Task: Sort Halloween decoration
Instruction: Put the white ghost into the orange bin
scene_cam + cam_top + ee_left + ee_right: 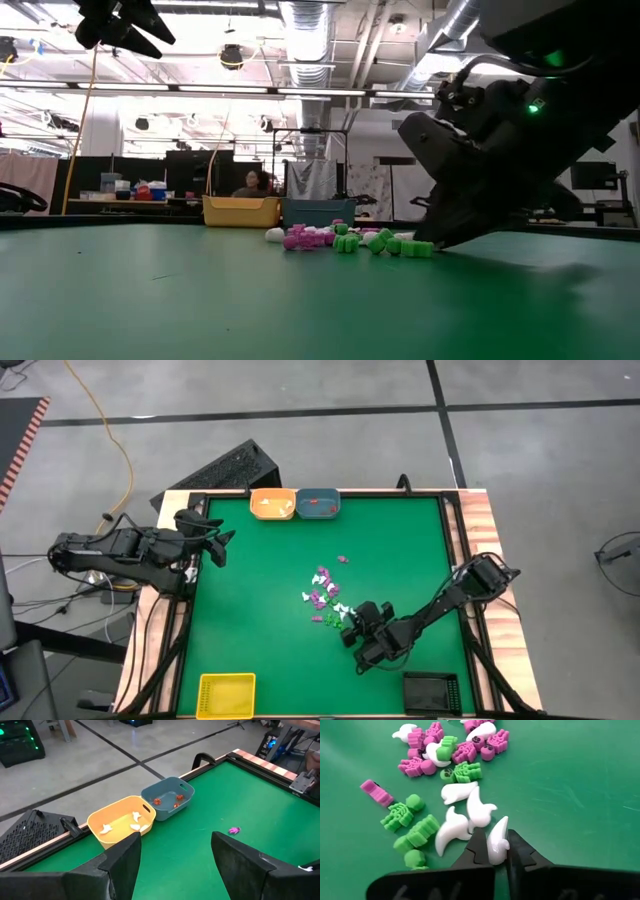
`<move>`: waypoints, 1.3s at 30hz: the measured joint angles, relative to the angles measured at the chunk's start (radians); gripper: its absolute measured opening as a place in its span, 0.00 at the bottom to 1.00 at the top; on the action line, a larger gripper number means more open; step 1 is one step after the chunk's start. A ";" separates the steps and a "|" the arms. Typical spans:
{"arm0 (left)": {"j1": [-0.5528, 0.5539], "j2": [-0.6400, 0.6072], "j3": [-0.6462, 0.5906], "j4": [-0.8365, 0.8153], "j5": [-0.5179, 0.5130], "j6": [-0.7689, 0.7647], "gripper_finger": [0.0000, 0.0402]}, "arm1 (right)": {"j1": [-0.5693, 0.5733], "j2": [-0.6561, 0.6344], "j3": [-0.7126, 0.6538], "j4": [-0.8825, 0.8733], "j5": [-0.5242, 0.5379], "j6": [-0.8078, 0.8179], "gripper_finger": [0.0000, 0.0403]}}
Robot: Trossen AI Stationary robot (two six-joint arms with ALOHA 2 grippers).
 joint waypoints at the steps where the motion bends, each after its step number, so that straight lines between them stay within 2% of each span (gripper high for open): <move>1: 0.000 0.000 0.000 0.000 0.000 0.000 0.58 | 0.000 0.000 0.010 -0.010 0.003 0.000 0.05; 8: 0.000 0.000 0.000 0.001 -0.001 0.000 0.58 | -0.010 -0.030 0.076 -0.129 0.034 -0.007 0.05; 13: 0.000 0.000 0.000 0.002 -0.017 0.000 0.58 | -0.030 -0.099 0.085 -0.148 0.054 -0.115 0.05; 21: 0.000 0.000 0.000 0.002 -0.026 -0.001 0.58 | -0.132 -0.227 0.086 -0.139 0.086 -0.401 0.05; 26: 0.000 0.000 0.000 0.002 -0.026 -0.003 0.58 | -0.248 -0.281 0.086 -0.034 0.089 -0.657 0.05; 30: 0.000 0.000 0.000 0.002 -0.026 -0.012 0.58 | -0.349 -0.286 0.086 0.134 0.026 -0.896 0.05; 34: 0.000 0.000 0.000 0.002 -0.025 -0.013 0.58 | -0.458 -0.275 0.086 0.337 -0.121 -1.104 0.05; 39: 0.000 -0.001 0.000 0.003 -0.012 -0.002 0.58 | -0.595 -0.259 0.086 0.556 -0.261 -1.266 0.05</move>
